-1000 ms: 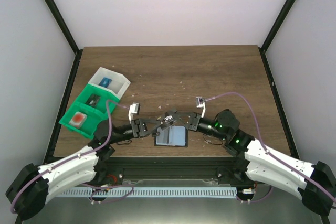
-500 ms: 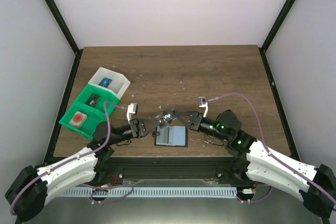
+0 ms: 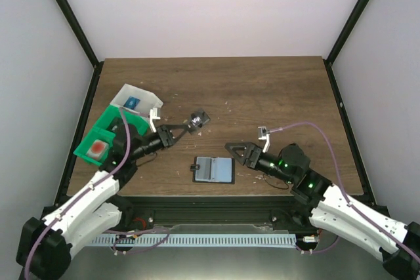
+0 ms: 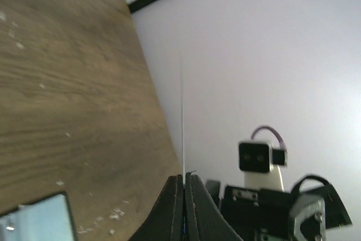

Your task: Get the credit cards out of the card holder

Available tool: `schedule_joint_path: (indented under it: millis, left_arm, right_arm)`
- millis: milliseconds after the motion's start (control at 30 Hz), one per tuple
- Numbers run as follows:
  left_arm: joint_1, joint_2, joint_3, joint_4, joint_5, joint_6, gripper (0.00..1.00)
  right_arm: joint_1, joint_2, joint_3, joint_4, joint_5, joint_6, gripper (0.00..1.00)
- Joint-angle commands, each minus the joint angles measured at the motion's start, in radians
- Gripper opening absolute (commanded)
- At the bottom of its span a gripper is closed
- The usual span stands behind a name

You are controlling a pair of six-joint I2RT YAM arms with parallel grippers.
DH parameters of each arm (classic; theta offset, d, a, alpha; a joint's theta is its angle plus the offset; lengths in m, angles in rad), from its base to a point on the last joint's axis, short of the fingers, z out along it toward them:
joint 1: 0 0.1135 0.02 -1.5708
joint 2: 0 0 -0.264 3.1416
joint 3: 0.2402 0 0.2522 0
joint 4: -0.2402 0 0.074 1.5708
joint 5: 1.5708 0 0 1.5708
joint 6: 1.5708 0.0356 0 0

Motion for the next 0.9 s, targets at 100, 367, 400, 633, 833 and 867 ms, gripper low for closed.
schedule_joint_path:
  millis: [100, 367, 400, 633, 833, 867]
  left_arm:
    - [0.286, 0.115, 0.181, -0.241, 0.210, 0.181, 0.00]
    - [0.597, 0.183, 0.345, -0.600, 0.258, 0.359, 0.00]
    - [0.633, 0.186, 0.360, -0.638, 0.261, 0.382, 0.00]
    - [0.782, 0.222, 0.455, -0.889, 0.131, 0.523, 0.00]
    - [0.802, 0.218, 0.466, -0.919, -0.064, 0.532, 0.00]
    - [0.810, 0.218, 0.458, -0.907, -0.066, 0.528, 0.00]
  right_arm:
    - [-0.001, -0.102, -0.029, -0.115, 0.058, -0.040, 1.00]
    - [-0.001, -0.174, -0.003, -0.187, 0.090, -0.121, 1.00]
    - [-0.001, -0.180, 0.003, -0.200, 0.094, -0.128, 1.00]
    - [-0.001, -0.203, 0.024, -0.264, 0.114, -0.175, 1.00]
    - [-0.001, -0.239, 0.024, -0.286, 0.122, -0.185, 1.00]
    - [-0.001, -0.241, 0.027, -0.294, 0.122, -0.190, 1.00]
